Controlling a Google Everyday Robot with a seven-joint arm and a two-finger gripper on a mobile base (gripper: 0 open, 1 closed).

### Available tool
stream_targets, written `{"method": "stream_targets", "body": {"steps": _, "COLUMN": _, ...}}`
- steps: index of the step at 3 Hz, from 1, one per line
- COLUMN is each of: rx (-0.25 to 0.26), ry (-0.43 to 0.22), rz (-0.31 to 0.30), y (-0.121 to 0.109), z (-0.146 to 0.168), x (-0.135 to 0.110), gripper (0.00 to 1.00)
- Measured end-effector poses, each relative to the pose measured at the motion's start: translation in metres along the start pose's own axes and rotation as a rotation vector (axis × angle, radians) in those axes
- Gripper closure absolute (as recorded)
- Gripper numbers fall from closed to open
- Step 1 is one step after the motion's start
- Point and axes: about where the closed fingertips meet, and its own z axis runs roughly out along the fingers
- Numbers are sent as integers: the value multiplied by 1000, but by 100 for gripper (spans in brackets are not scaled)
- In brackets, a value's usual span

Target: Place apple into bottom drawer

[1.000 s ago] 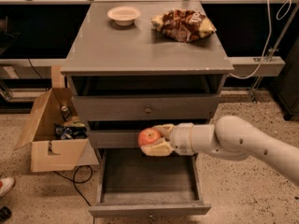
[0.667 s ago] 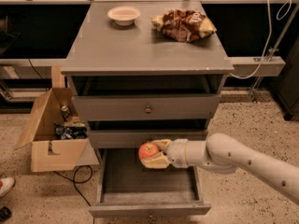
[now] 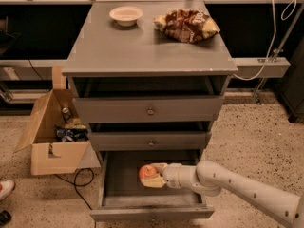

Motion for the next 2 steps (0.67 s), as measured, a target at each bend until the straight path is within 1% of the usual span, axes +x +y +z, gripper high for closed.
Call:
{"method": "stream_targets", "body": {"steps": 1, "rx": 0, "ry": 0, "rz": -1, "y": 0, "z": 0, "x": 0, "gripper": 100}}
{"method": "stream_targets", "body": {"steps": 2, "rx": 44, "ry": 46, "rz": -28, "y": -16, "z": 10, "x": 18, "gripper": 100}}
